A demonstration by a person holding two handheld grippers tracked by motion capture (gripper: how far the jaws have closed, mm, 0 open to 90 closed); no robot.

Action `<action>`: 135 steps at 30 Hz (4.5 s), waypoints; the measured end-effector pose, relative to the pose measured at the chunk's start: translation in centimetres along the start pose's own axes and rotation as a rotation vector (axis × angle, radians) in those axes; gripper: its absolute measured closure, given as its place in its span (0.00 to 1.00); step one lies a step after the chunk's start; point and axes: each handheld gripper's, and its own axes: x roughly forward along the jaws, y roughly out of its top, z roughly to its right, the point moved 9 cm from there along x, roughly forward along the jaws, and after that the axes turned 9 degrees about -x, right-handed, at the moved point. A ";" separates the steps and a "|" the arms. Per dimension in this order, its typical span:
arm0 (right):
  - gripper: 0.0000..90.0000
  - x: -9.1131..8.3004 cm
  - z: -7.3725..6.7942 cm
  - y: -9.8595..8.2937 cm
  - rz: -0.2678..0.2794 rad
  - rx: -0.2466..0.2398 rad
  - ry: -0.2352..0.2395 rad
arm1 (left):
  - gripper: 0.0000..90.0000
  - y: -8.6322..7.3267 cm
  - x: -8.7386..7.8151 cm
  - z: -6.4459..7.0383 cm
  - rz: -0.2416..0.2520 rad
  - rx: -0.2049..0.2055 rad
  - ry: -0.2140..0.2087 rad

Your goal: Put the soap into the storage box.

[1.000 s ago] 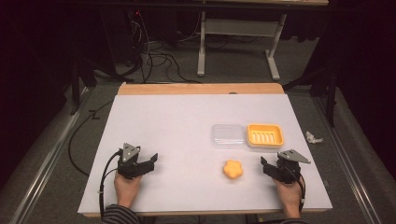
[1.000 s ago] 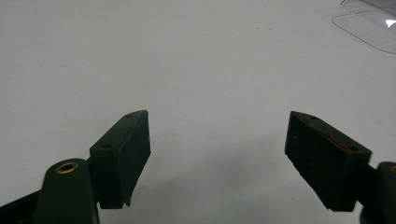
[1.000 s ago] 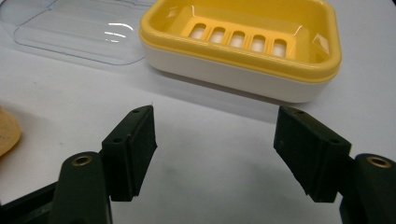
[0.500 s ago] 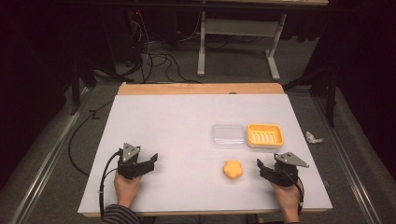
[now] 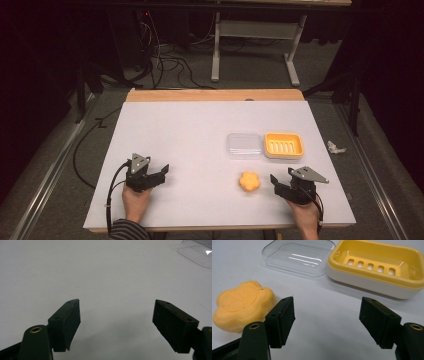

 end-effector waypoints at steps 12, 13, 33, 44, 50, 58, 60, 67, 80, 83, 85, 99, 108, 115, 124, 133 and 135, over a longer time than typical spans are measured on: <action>0.31 -0.8 -2.2 0.9 0.013 -0.005 0.068 | 0.25 0.0 0.0 0.0 -0.001 0.001 0.003; 0.30 -0.8 -2.7 1.0 0.011 -0.008 0.078 | 0.26 0.0 0.0 0.0 -0.001 0.001 0.003; 0.22 0.4 -6.1 1.8 -0.044 -0.070 0.152 | 0.26 -0.1 0.2 -0.2 -0.009 -0.003 0.020; 0.18 1.4 -8.2 2.1 -0.109 -0.186 0.192 | 0.25 0.0 0.1 -0.1 0.005 0.009 0.019; 0.17 2.2 -8.5 2.1 -0.138 -0.205 0.205 | 0.25 -0.1 0.1 -0.1 0.009 0.018 0.020; 0.17 3.6 -8.6 2.2 -0.185 -0.226 0.209 | 0.24 -0.1 0.2 -0.2 0.003 0.012 0.027; 0.17 4.1 -8.7 2.1 -0.202 -0.238 0.197 | 0.24 -0.1 0.2 -0.2 0.002 0.009 0.026; 0.20 4.7 -8.8 1.6 -0.212 -0.229 0.199 | 0.24 0.0 0.3 -0.4 -0.003 -0.003 0.030; 0.29 4.6 -8.8 1.8 -0.207 -0.242 0.237 | 0.23 0.1 0.3 -0.5 0.003 -0.007 0.043; 0.29 4.5 -8.7 1.8 -0.206 -0.248 0.247 | 0.23 0.1 0.3 -0.5 0.004 -0.012 0.042; 0.29 4.4 -8.7 1.8 -0.201 -0.247 0.246 | 0.23 0.1 0.3 -0.5 0.001 -0.009 0.043; 0.30 3.6 -8.1 3.0 -0.170 -0.260 0.265 | 0.23 0.2 0.2 -0.4 0.015 -0.010 0.035; 0.31 3.2 -7.7 4.9 -0.165 -0.240 0.258 | 0.24 0.1 0.2 -0.4 0.015 0.012 0.042; 0.31 2.9 -6.5 5.6 -0.149 -0.204 0.238 | 0.24 0.1 0.2 -0.4 0.013 0.005 0.039; 0.32 0.9 -5.2 6.2 -0.122 -0.167 0.226 | 0.26 0.1 0.3 -0.5 -0.012 -0.028 0.032; 0.43 0.8 -2.5 5.3 -0.123 -0.119 0.178 | 0.24 0.0 0.1 -0.2 -0.007 -0.010 0.012; 0.43 1.1 -2.4 5.0 -0.135 -0.134 0.173 | 0.24 0.0 0.1 -0.2 -0.004 -0.011 0.015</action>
